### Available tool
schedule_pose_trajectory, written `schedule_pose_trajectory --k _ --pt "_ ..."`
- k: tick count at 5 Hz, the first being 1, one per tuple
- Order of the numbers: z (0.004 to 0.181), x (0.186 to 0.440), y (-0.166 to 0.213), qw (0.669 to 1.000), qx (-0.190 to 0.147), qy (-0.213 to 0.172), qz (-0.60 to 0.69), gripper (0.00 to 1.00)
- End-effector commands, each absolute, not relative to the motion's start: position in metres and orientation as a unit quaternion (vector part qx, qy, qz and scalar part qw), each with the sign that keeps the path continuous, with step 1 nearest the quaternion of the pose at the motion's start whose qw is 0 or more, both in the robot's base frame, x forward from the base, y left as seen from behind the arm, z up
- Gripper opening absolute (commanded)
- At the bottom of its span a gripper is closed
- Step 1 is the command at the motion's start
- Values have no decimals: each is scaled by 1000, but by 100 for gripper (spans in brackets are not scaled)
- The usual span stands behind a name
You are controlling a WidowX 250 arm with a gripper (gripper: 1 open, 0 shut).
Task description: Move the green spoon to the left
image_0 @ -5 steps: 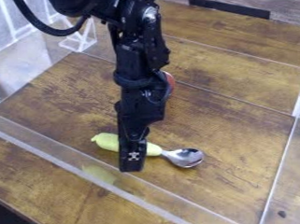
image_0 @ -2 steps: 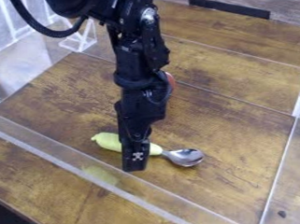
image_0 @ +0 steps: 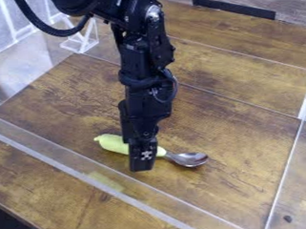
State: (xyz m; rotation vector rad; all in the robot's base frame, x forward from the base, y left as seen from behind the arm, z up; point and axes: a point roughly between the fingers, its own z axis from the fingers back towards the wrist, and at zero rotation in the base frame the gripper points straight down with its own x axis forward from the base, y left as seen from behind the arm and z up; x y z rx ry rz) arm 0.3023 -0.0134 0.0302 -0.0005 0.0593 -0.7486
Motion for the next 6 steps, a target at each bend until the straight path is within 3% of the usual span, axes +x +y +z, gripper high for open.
schedule_pose_trajectory --k 1,2,3,5,6 --pt "4 296 10 948 -16 65 -311 100" --pt "2 296 15 952 -20 71 -296 100" --pt "15 295 18 956 -27 76 -282 0" --pt "32 292 10 963 -37 86 -254 0" --pt "36 290 13 956 -37 90 -277 100"
